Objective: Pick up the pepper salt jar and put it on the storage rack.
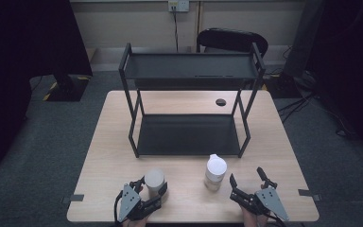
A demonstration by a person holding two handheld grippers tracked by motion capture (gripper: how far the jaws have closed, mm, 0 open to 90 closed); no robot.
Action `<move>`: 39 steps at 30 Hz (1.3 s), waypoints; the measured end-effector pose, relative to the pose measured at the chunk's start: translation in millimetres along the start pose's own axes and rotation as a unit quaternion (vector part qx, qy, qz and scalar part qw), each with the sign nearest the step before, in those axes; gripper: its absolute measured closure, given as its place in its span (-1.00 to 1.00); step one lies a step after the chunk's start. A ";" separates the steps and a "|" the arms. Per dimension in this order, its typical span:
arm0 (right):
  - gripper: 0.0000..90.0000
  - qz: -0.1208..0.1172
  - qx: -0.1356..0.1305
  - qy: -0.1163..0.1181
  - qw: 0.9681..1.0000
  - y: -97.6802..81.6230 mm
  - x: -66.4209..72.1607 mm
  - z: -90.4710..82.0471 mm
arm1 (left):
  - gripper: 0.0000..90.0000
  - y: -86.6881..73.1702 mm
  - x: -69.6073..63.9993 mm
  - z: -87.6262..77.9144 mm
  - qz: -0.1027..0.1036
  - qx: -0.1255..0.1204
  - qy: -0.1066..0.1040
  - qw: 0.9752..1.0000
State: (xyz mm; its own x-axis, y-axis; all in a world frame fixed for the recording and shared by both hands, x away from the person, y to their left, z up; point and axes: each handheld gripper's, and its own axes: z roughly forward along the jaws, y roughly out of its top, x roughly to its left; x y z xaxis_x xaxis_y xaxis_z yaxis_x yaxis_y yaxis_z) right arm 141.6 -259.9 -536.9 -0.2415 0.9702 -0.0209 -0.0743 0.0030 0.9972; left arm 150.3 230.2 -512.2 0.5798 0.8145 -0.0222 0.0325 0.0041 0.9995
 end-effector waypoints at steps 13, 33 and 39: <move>-0.94 0.000 0.000 0.000 1.000 0.0 0.0 0.0 | -0.23 -0.5 -7.3 0.0 0.007 -0.003 0.014 1.000; -0.94 0.000 0.000 0.000 1.000 0.1 -0.1 0.0 | -0.23 12.7 -3.0 2.2 0.001 0.003 0.015 1.000; -0.94 0.000 0.000 0.000 1.000 0.0 0.1 0.0 | -0.23 21.3 0.2 3.9 0.002 -0.007 0.017 1.000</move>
State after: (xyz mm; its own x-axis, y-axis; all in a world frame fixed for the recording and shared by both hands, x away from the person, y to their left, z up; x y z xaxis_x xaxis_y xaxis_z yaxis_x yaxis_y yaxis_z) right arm 141.5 -259.8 -537.0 -0.2411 0.9703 -0.0213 -0.0746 0.0033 0.9972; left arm 154.3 228.2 -490.9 0.5525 0.8333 -0.0175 0.0189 0.0085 0.9998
